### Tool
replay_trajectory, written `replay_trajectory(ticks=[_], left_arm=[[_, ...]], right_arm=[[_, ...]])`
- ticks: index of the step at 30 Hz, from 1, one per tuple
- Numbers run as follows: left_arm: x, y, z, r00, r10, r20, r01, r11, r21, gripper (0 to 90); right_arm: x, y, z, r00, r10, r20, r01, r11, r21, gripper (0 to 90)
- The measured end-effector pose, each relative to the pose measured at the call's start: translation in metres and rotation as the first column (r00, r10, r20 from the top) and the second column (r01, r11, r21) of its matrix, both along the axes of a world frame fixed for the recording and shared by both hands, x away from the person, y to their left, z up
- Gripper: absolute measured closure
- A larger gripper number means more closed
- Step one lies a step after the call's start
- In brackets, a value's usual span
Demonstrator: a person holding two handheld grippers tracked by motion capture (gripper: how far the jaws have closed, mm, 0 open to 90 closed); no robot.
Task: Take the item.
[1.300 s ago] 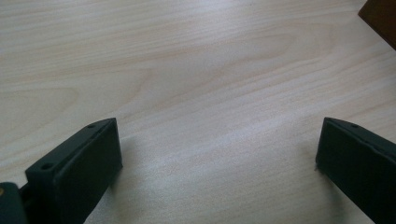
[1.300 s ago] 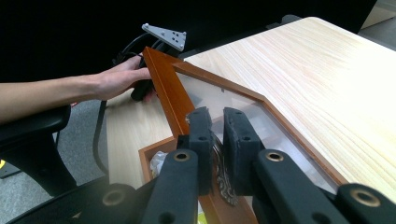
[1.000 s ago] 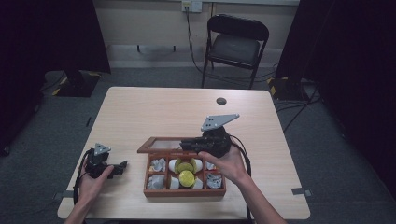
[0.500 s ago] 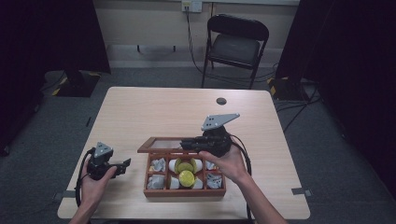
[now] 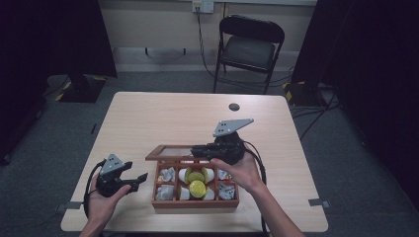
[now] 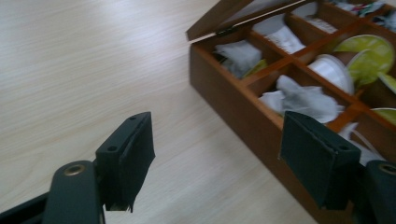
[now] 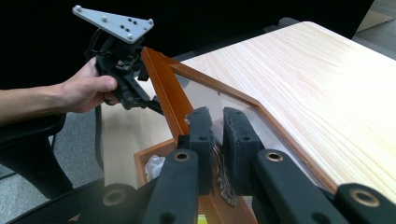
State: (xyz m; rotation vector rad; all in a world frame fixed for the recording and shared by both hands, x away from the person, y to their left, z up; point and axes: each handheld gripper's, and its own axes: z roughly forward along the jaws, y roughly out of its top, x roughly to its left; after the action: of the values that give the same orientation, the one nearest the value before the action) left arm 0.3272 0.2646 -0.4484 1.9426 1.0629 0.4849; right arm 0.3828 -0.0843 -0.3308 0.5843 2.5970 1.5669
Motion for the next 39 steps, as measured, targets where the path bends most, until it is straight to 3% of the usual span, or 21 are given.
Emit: replay_trajectory(ticks=[2, 12, 15, 25, 35, 39], left_arm=[[-0.002, -0.004, 0.003, 0.9995, -0.032, 0.001, 0.032, 0.9994, -0.015, 31.2], [-0.003, -0.020, 0.005, 0.9949, -0.100, 0.012, 0.101, 0.9932, -0.058, 30.4], [-0.003, -0.025, 0.005, 0.9916, -0.129, 0.007, 0.129, 0.9884, -0.079, 30.4], [-0.002, -0.050, 0.004, 0.9765, -0.216, -0.002, 0.215, 0.9728, -0.087, 32.2], [-0.005, -0.073, 0.002, 0.9576, -0.288, -0.014, 0.287, 0.9567, -0.050, 33.9], [-0.003, -0.081, 0.001, 0.9517, -0.306, -0.021, 0.304, 0.9502, -0.066, 36.4]], right_arm=[[0.000, 0.000, 0.000, 1.0000, 0.001, 0.001, -0.001, 1.000, 0.000, 82.6], [0.003, 0.000, 0.002, 1.0000, 0.008, -0.006, -0.008, 1.000, -0.001, 82.7], [0.004, 0.000, 0.002, 0.9999, 0.008, -0.008, -0.008, 1.000, -0.001, 82.7], [0.007, 0.000, 0.004, 0.9999, 0.009, -0.011, -0.009, 1.000, -0.002, 82.8], [0.009, 0.001, 0.007, 0.9999, 0.008, -0.007, -0.008, 1.000, -0.002, 83.3], [0.011, 0.001, 0.008, 1.0000, 0.006, -0.004, -0.006, 1.000, 0.001, 83.9]])
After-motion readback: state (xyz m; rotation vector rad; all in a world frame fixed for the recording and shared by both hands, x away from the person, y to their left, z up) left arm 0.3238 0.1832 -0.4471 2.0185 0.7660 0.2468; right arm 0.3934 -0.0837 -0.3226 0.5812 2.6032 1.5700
